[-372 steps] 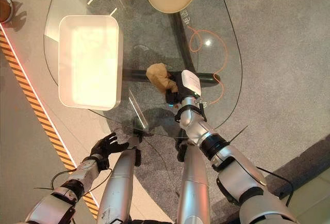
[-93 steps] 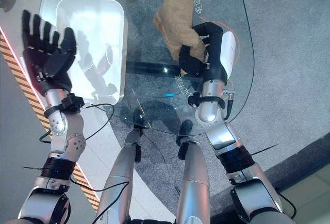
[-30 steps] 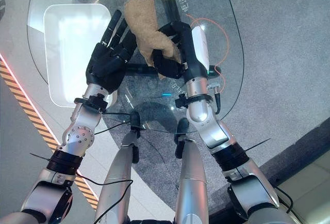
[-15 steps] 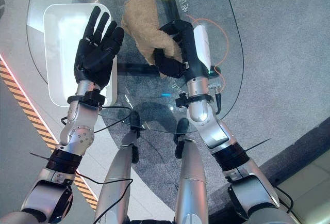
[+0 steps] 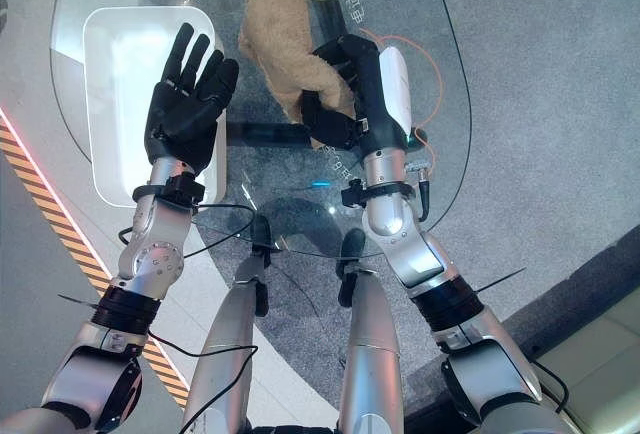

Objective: Wipe the table with a cloth and put it in the basket.

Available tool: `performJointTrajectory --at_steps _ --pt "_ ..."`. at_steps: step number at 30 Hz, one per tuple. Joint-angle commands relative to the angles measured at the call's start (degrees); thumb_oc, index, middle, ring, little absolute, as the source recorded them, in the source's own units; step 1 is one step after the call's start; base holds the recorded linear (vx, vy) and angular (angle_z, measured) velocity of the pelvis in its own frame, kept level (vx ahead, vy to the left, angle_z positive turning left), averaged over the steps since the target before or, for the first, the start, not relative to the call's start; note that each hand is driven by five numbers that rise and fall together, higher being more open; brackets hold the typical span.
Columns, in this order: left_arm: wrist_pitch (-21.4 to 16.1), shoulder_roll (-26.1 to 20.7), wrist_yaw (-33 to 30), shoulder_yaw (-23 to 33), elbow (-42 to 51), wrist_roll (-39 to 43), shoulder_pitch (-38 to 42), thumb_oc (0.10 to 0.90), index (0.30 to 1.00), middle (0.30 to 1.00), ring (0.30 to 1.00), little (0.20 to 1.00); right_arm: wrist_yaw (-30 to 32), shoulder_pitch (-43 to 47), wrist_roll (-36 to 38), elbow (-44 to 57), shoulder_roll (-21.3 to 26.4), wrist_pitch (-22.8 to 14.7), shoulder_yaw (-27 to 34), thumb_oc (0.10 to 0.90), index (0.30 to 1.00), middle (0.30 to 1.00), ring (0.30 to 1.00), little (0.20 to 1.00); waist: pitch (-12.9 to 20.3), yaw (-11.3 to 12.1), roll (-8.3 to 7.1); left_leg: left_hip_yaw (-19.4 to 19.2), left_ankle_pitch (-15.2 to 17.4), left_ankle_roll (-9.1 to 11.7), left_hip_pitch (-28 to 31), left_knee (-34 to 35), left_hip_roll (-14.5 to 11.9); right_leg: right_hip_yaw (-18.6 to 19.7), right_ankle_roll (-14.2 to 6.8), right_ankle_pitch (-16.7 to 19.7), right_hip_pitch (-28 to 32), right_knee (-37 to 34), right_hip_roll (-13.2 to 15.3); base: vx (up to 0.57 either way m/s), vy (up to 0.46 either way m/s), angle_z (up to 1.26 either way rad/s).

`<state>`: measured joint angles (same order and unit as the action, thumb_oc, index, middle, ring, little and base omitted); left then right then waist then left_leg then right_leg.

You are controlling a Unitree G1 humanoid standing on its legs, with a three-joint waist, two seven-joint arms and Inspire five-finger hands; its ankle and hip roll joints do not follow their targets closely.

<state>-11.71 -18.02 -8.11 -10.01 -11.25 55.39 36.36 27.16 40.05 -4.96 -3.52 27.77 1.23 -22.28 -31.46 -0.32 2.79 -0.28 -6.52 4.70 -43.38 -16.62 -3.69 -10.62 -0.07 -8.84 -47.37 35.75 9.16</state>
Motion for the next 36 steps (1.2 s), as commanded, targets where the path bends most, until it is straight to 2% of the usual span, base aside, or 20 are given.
performJointTrajectory --at_steps 1,12,24,36 --pt "-4.54 0.77 1.50 1.90 3.04 -3.03 6.54 0.800 0.900 0.900 0.900 0.900 1.85 9.50 -1.92 15.07 -1.45 -10.28 3.39 0.100 0.300 0.300 0.300 0.200 1.67 -0.66 -0.98 -3.65 7.00 -2.10 0.18 -6.10 1.37 2.87 -3.68 4.90 1.71 -7.13 -3.19 0.00 0.000 0.00" --pt "-3.96 1.93 4.12 0.97 -0.14 -0.57 9.27 0.800 0.900 0.900 0.900 0.900 0.09 11.48 -1.18 14.63 -2.75 -10.18 2.05 0.100 0.300 0.300 0.300 0.200 1.67 -1.05 -1.13 -3.89 6.96 -1.88 0.49 -6.08 1.15 3.02 -3.71 4.85 1.94 -7.16 -3.19 0.00 0.000 0.00" --pt "0.02 3.21 10.91 -0.45 -0.09 3.88 10.77 0.800 0.900 0.900 0.900 0.900 -1.41 12.71 -1.17 14.48 -3.66 -9.18 1.03 0.100 0.300 0.300 0.300 0.200 1.67 -1.41 -1.17 -4.34 6.87 -1.69 0.93 -5.36 1.07 3.16 -3.74 5.13 2.44 -8.23 -3.18 0.00 0.000 0.00" --pt "1.02 3.29 16.57 -1.13 1.51 6.90 11.64 0.800 0.900 0.900 0.900 0.900 -2.26 13.23 -1.46 14.12 -3.80 -8.01 0.72 0.100 0.300 0.300 0.300 0.200 1.67 -1.43 -1.14 -4.31 7.02 -1.63 0.78 -5.33 1.08 3.20 -3.83 5.21 2.31 -8.46 -3.05 0.00 0.000 0.00"
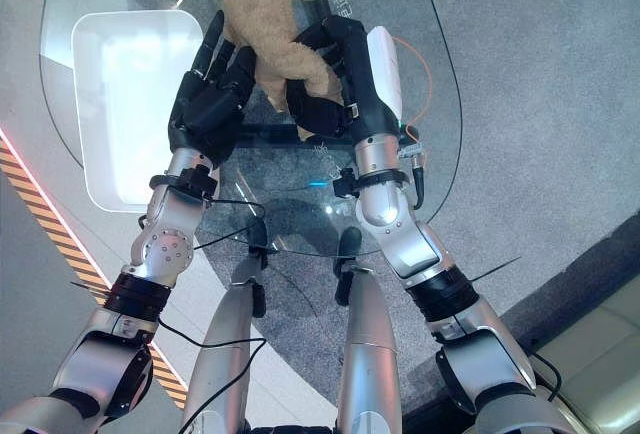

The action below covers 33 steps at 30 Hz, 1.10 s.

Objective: Wipe the table with a cloth and put it in the basket.

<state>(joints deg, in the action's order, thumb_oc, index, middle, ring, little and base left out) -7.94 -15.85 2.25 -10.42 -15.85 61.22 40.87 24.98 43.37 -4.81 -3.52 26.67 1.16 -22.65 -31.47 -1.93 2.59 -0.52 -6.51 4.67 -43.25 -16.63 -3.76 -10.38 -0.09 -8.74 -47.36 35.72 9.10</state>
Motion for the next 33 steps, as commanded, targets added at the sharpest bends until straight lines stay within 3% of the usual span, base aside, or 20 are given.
performJointTrajectory --at_steps 1,33 --pt "-2.67 1.22 6.70 -0.63 6.33 1.38 7.09 0.800 0.900 0.900 0.900 0.900 -0.09 9.89 -1.72 14.08 -2.69 -7.80 1.05 0.100 0.300 0.300 0.300 0.200 1.67 0.18 -0.94 -4.06 7.03 -1.60 0.61 -5.34 1.16 2.97 -3.80 5.13 2.22 -8.42 -3.00 0.00 0.000 0.00" --pt "-0.01 1.03 18.59 -0.27 8.41 4.09 7.57 0.800 0.900 0.900 0.900 0.900 3.54 7.91 -2.43 10.56 -1.95 -2.89 1.90 0.100 0.300 0.300 0.300 0.200 1.67 -0.20 -1.05 -3.87 7.71 -1.96 0.46 -5.78 1.46 3.53 -3.67 5.12 1.62 -7.91 -3.32 0.00 0.000 0.00"
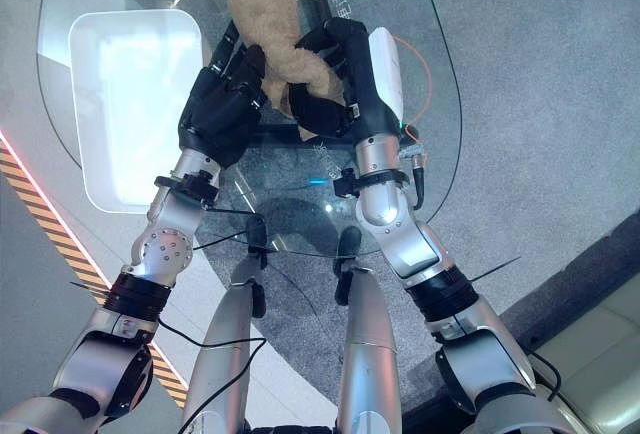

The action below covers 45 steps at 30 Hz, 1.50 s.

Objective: Wipe the table with a cloth and put it in the basket.

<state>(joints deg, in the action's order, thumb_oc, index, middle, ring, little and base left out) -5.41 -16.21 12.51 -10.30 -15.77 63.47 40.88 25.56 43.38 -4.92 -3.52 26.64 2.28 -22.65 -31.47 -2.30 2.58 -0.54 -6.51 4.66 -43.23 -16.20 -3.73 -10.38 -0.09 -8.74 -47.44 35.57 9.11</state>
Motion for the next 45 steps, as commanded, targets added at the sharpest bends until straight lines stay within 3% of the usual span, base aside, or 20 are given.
performJointTrajectory --at_steps 1,11,12,14,15,45 --pt "-2.62 1.46 8.37 -0.34 8.30 1.70 7.47 0.800 0.900 0.900 0.900 0.900 2.98 7.81 -2.33 10.45 -1.92 -4.07 1.98 0.100 0.300 0.300 0.300 0.200 1.67 0.15 -1.05 -3.81 7.74 -1.96 0.38 -6.30 1.45 3.57 -3.67 5.14 1.62 -7.69 -3.34 0.00 0.000 0.00" --pt "-3.09 1.26 8.09 -0.14 7.99 1.29 7.11 0.800 0.900 0.900 0.900 0.900 2.40 7.59 -2.60 10.92 -2.18 -3.80 2.23 0.100 0.300 0.300 0.300 0.200 1.67 0.15 -1.01 -3.71 7.81 -2.02 0.38 -6.20 1.49 3.65 -3.66 5.07 1.49 -7.61 -3.41 0.00 0.000 0.00" --pt "-3.23 1.19 8.14 -0.15 7.98 1.27 7.13 0.375 0.535 0.535 0.535 0.475 2.42 7.65 -2.52 10.87 -2.09 -3.82 2.21 0.100 0.300 0.300 0.300 0.200 1.67 0.15 -0.99 -3.73 7.82 -2.01 0.38 -6.23 1.48 3.66 -3.65 5.05 1.50 -7.60 -3.39 0.00 0.000 0.00" --pt "-3.32 1.22 7.82 -0.15 8.08 1.27 7.18 0.256 0.434 0.434 0.434 0.356 2.41 7.69 -2.54 10.72 -2.08 -3.97 2.16 0.100 0.300 0.300 0.300 0.200 1.67 0.17 -0.95 -3.77 7.80 -2.01 0.49 -6.11 1.48 3.64 -3.63 5.00 1.62 -7.64 -3.39 0.00 0.000 0.00" --pt "-3.96 1.31 8.26 -0.13 7.96 1.37 7.16 0.100 0.300 0.300 0.300 0.200 2.31 7.75 -2.67 10.78 -2.21 -4.03 2.15 0.100 0.300 0.300 0.300 0.200 1.67 0.16 -0.96 -3.81 7.82 -2.00 0.64 -6.05 1.50 3.64 -3.67 5.01 1.77 -7.75 -3.38 0.00 0.000 0.00" --pt "-5.20 1.60 8.34 0.47 7.21 0.86 7.60 0.100 0.300 0.300 0.300 0.200 1.49 8.32 -2.92 10.64 -2.57 -4.10 2.11 0.100 0.300 0.300 0.300 0.200 1.67 0.23 -0.95 -3.69 7.99 -1.97 0.09 -6.33 1.64 3.67 -3.60 5.06 1.17 -7.70 -3.43 0.00 0.000 0.00"
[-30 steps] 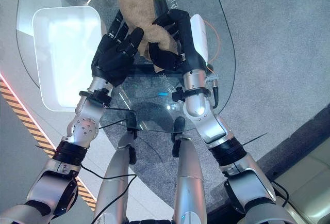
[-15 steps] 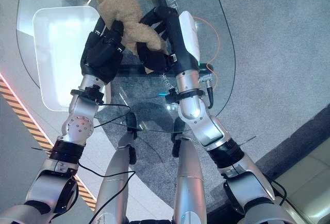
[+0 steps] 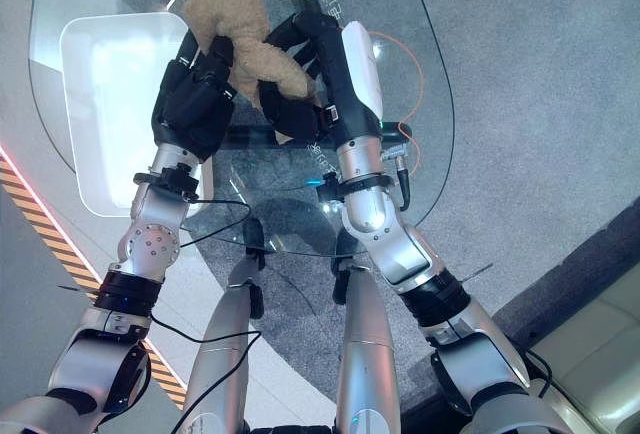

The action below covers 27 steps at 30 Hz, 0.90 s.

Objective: Wipe the table with a cloth and put it in the basket.

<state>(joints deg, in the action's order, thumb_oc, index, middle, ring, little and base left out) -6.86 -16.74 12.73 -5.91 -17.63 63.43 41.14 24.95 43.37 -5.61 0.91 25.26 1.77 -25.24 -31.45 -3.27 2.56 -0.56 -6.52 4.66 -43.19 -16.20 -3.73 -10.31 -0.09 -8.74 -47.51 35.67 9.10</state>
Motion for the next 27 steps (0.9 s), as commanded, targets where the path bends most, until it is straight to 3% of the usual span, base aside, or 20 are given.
performJointTrajectory --at_steps 1,2,3,13,23,27 --pt "-4.08 2.09 7.90 -3.87 9.21 1.00 7.20 0.100 0.300 0.300 0.300 0.200 2.21 8.25 -1.99 6.31 -1.13 -3.52 4.76 0.245 0.425 0.425 0.425 0.345 1.66 1.24 -0.92 -3.64 8.00 -2.00 0.13 -6.22 1.68 3.58 -3.59 5.05 1.32 -7.89 -3.41 0.00 0.000 0.00" --pt "-4.13 2.03 7.79 -3.85 9.29 1.12 7.15 0.100 0.300 0.300 0.300 0.200 2.19 8.23 -1.95 6.31 -1.11 -3.51 4.78 0.633 0.756 0.756 0.756 0.733 1.66 1.26 -0.91 -3.62 8.02 -2.02 0.16 -6.21 1.71 3.59 -3.58 5.03 1.34 -7.88 -3.41 0.00 0.000 0.00" --pt "-4.75 2.17 7.77 -3.79 9.03 1.07 7.01 0.100 0.300 0.300 0.300 0.200 2.08 8.29 -1.72 6.08 -1.04 -3.60 4.70 0.800 0.900 0.900 0.900 0.900 1.66 1.28 -0.89 -3.46 8.10 -2.08 0.11 -6.28 1.81 3.68 -3.61 4.90 1.27 -7.69 -3.54 0.00 0.000 0.00" --pt "-7.27 2.55 5.11 -3.36 9.65 0.95 6.63 0.100 0.300 0.300 0.300 0.200 2.30 7.74 -2.10 6.63 -1.47 -4.18 5.11 0.800 0.900 0.900 0.900 0.900 1.66 1.31 -1.02 -3.49 8.24 -2.10 -0.01 -6.37 1.92 3.67 -3.64 5.02 1.20 -7.97 -3.45 0.00 0.000 0.00" --pt "-15.71 2.92 -3.50 -2.09 8.61 -2.13 6.51 0.100 0.300 0.300 0.300 0.200 2.40 8.06 -2.69 6.37 -1.98 -4.59 5.32 0.800 0.900 0.900 0.900 0.900 1.66 1.56 -1.11 -3.31 7.87 -2.05 -0.06 -5.72 2.13 3.55 -3.67 5.13 1.22 -8.47 -3.58 0.00 0.000 0.00" --pt "-17.38 3.05 -6.06 -1.72 8.64 -3.72 6.75 0.100 0.300 0.300 0.300 0.200 2.37 8.25 -2.52 6.22 -1.89 -4.67 5.55 0.800 0.900 0.900 0.900 0.900 1.66 1.62 -1.13 -3.32 7.74 -2.02 0.00 -5.43 2.12 3.39 -3.70 5.20 1.28 -8.66 -3.52 -0.01 -0.005 0.00"
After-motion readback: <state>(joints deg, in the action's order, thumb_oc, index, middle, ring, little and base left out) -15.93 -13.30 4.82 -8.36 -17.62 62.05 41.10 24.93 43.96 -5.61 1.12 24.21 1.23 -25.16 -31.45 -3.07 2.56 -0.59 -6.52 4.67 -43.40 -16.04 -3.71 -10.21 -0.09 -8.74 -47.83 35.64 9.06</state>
